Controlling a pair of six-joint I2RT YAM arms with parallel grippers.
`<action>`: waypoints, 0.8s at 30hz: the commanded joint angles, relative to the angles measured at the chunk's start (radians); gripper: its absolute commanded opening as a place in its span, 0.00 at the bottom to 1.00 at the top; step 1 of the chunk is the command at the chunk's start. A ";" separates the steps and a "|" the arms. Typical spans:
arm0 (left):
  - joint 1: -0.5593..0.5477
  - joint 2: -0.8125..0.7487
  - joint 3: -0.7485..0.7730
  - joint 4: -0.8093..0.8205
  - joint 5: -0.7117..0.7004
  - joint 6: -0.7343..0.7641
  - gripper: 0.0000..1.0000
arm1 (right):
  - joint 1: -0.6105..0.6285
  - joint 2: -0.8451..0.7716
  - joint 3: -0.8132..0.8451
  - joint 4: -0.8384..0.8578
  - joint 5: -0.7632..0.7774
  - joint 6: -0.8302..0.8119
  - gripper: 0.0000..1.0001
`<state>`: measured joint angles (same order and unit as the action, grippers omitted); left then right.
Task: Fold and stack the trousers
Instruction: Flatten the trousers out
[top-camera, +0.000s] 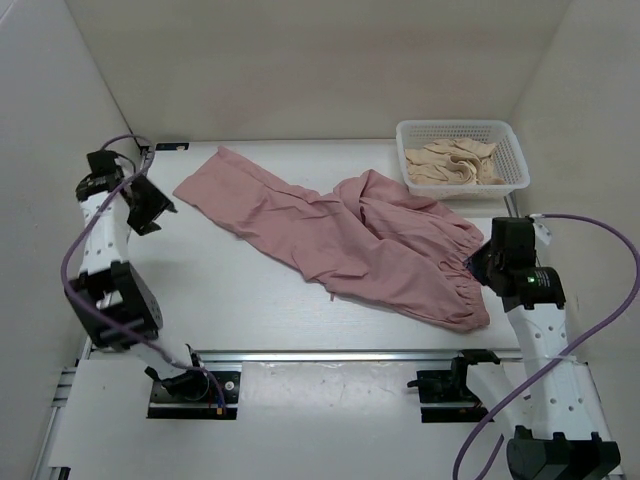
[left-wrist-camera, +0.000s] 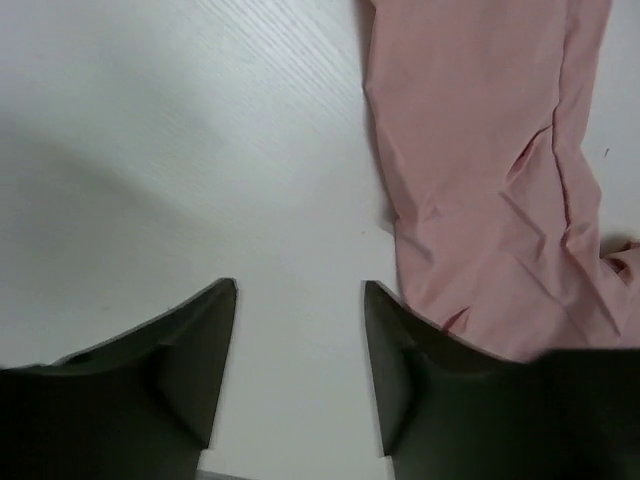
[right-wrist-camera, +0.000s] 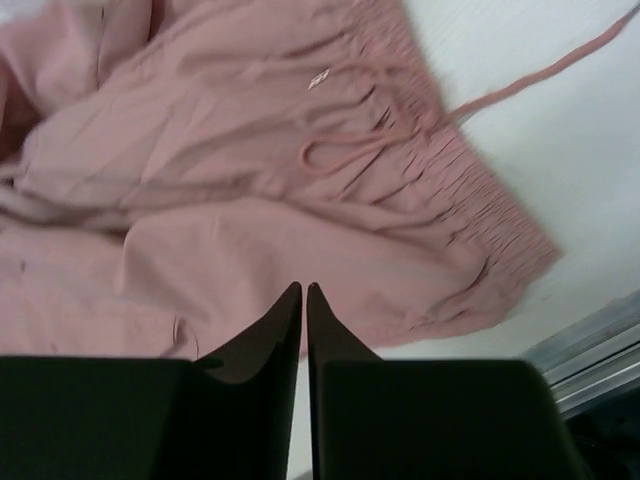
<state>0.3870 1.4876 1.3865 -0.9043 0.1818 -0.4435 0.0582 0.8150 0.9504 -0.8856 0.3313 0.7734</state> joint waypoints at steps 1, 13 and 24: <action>-0.062 0.193 0.092 0.022 0.047 -0.003 0.70 | -0.001 -0.042 -0.045 -0.001 -0.216 -0.058 0.09; -0.148 0.670 0.461 0.012 -0.016 -0.035 1.00 | -0.001 -0.157 -0.142 -0.137 -0.359 -0.073 0.97; -0.186 0.927 0.762 -0.037 -0.068 -0.064 0.90 | -0.001 -0.226 -0.142 -0.208 -0.305 0.016 0.65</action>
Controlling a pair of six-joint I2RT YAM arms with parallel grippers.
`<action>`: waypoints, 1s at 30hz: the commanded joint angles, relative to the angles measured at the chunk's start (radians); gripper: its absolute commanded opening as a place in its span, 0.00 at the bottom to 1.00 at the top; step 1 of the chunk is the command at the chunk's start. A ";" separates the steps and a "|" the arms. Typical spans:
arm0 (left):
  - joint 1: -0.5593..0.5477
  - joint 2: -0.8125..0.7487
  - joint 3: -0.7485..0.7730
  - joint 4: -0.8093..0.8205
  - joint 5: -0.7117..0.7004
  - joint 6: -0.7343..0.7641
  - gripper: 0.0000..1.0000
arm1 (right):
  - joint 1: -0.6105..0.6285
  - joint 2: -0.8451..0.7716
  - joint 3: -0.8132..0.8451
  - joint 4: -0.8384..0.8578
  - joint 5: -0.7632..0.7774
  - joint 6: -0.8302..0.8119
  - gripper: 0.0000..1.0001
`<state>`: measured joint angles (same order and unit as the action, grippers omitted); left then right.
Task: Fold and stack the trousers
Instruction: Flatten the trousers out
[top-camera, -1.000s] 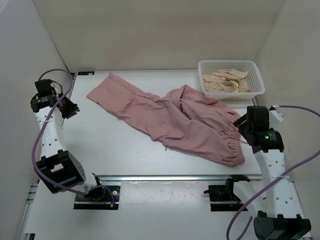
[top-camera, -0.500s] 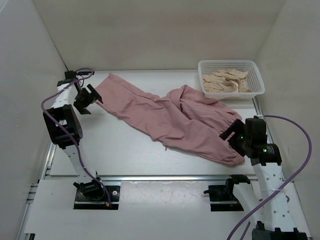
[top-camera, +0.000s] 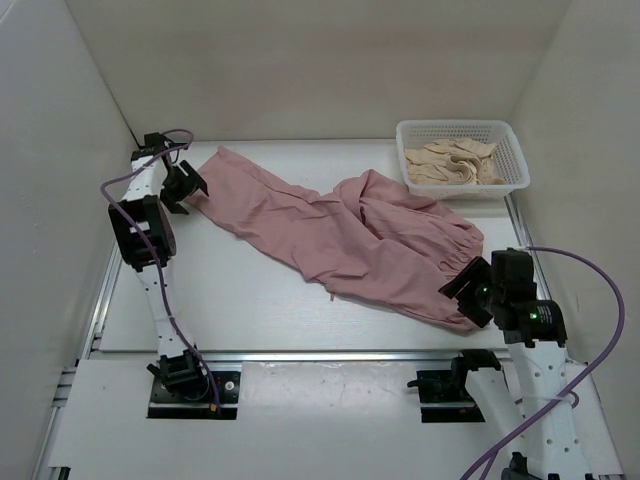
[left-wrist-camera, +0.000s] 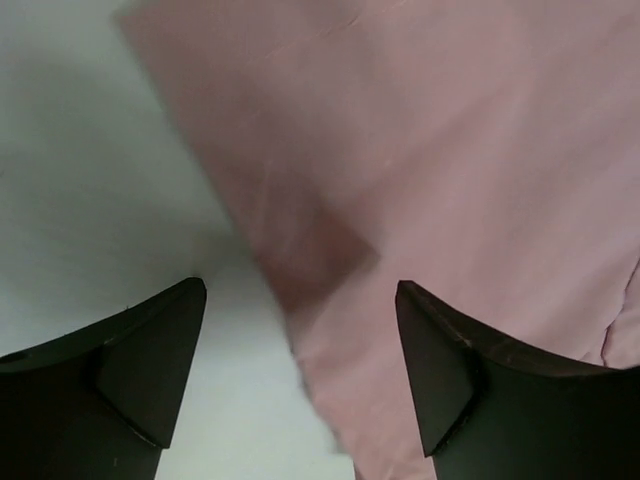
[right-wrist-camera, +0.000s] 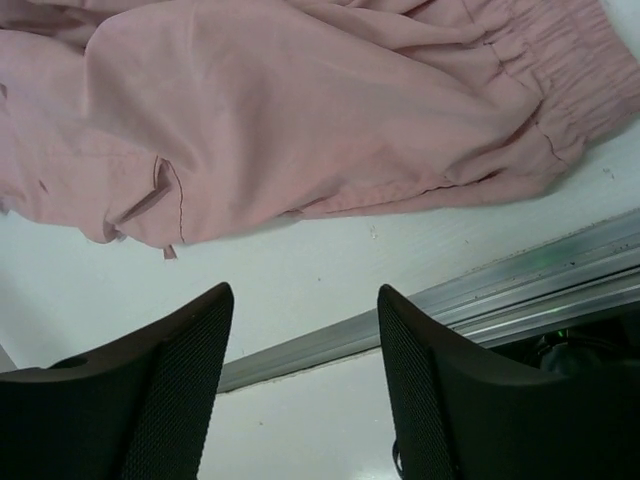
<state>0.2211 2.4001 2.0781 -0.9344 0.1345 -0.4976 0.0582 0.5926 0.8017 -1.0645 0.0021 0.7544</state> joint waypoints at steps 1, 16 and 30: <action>-0.020 0.031 0.100 -0.007 0.014 -0.010 0.87 | -0.001 -0.004 0.007 -0.029 0.042 0.036 0.66; -0.009 -0.327 -0.117 -0.018 -0.053 -0.030 0.10 | -0.001 0.076 -0.269 0.145 -0.057 0.302 0.84; 0.072 -0.610 -0.254 -0.020 -0.041 -0.007 0.10 | -0.020 0.325 -0.334 0.397 0.053 0.315 0.77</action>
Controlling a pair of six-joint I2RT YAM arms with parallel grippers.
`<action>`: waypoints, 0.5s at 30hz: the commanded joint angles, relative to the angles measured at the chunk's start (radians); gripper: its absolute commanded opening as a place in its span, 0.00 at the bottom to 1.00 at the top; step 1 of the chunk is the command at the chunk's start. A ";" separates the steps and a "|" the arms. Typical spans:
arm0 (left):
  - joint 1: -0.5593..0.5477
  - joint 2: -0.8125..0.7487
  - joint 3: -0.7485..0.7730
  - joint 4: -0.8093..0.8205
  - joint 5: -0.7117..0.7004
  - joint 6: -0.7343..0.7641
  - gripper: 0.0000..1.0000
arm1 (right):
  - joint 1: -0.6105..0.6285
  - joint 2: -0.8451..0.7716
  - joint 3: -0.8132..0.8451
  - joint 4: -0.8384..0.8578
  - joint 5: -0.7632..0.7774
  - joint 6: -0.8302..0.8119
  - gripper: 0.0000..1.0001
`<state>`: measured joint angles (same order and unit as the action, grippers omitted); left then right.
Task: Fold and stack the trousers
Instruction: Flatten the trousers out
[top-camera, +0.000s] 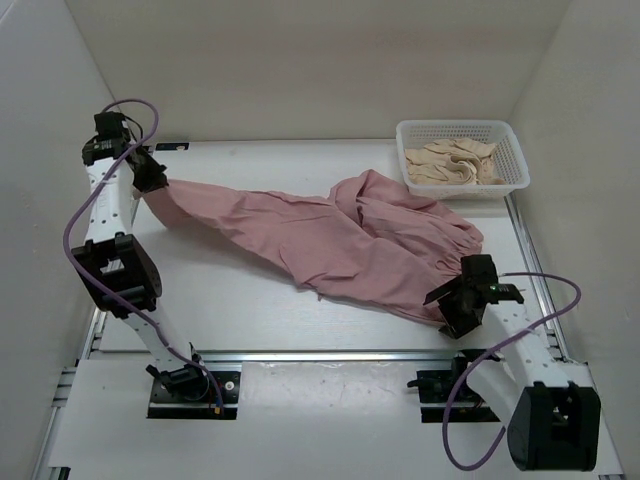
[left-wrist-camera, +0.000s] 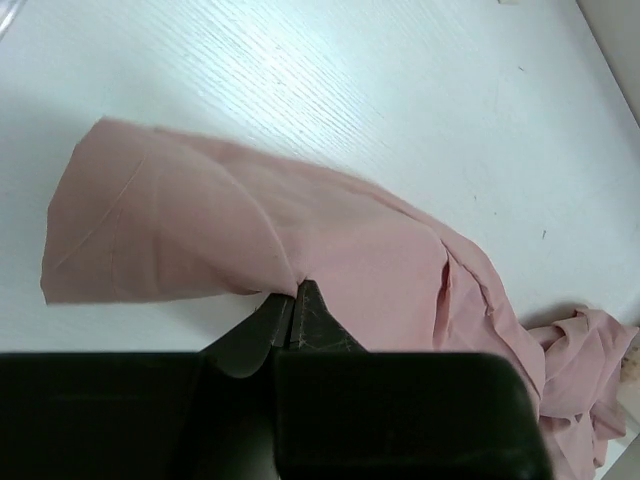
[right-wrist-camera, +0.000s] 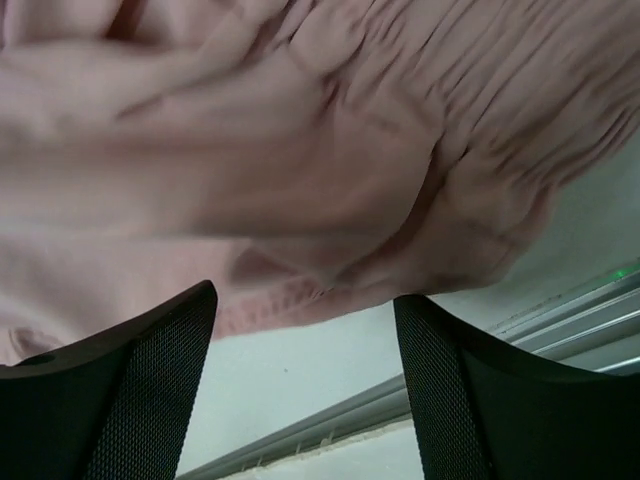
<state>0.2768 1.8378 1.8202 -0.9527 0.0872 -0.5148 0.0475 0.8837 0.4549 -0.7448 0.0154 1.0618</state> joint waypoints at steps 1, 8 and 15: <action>0.016 -0.048 0.017 -0.014 0.006 0.010 0.10 | -0.009 0.072 0.013 0.078 0.040 0.007 0.77; 0.036 -0.069 0.030 -0.037 0.016 0.030 0.10 | -0.009 0.106 0.004 0.153 0.124 0.026 0.34; 0.047 -0.051 0.098 -0.046 0.066 0.018 0.10 | -0.018 0.292 0.448 0.127 0.236 -0.129 0.00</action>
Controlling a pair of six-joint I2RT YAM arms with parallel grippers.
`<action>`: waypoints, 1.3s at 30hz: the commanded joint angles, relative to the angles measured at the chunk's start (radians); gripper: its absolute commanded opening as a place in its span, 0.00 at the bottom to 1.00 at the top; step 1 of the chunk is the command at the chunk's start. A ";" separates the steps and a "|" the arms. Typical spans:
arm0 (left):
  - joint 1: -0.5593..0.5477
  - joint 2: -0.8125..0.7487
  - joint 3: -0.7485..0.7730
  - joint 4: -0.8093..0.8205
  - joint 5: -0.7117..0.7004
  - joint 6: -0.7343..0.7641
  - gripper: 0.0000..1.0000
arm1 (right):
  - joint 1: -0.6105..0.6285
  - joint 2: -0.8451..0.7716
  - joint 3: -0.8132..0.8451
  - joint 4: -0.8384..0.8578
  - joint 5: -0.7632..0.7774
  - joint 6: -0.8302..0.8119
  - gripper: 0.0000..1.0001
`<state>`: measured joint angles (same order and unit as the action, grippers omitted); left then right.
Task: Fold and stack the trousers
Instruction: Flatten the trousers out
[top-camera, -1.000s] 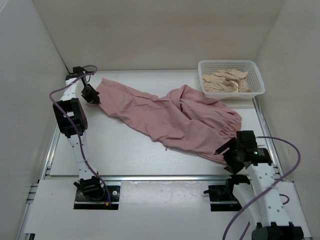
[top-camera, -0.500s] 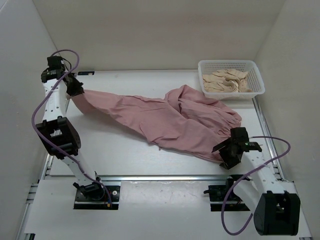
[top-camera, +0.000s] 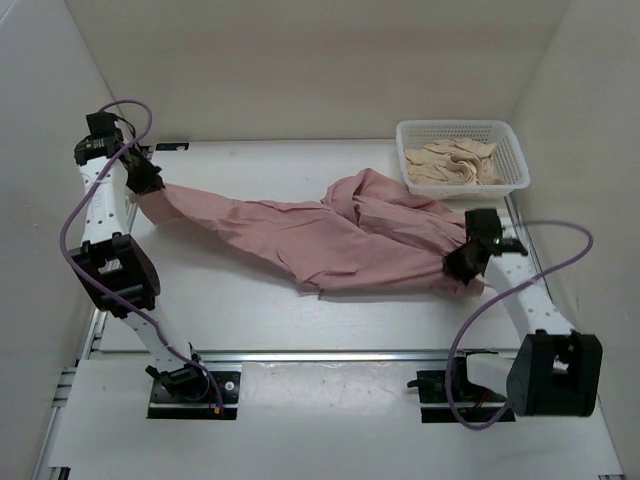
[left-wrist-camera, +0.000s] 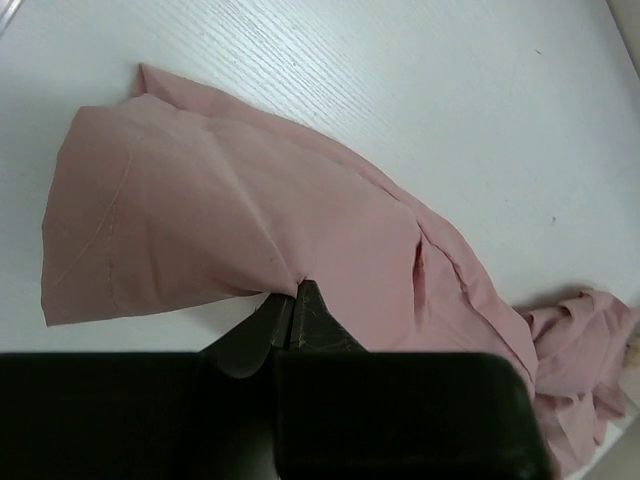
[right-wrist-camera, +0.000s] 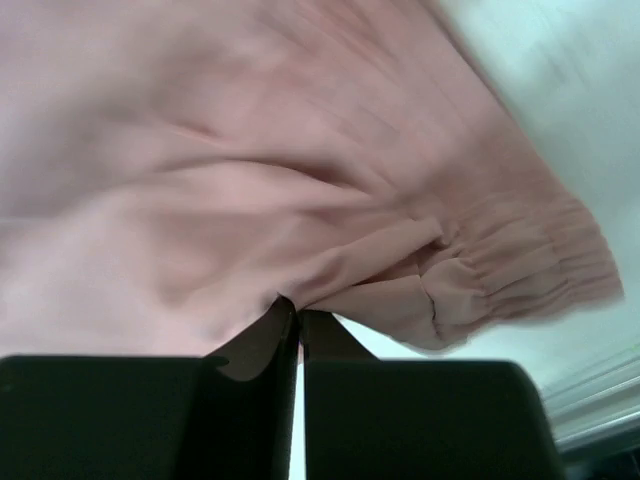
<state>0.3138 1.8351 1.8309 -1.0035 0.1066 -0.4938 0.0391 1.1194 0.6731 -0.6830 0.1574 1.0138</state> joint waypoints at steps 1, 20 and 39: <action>0.010 -0.009 0.128 -0.004 0.073 -0.003 0.10 | -0.010 0.086 0.317 0.024 0.111 -0.124 0.00; 0.169 -0.304 -0.155 -0.037 0.074 -0.026 0.10 | -0.038 -0.211 0.275 -0.289 0.215 -0.147 0.00; -0.177 -0.303 -0.045 -0.092 -0.050 0.156 1.00 | 0.217 0.316 0.853 -0.091 -0.061 -0.510 0.95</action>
<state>0.1562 1.5013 1.7977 -1.0306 0.1204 -0.3794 0.1589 1.2293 1.3254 -0.8597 0.1825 0.6662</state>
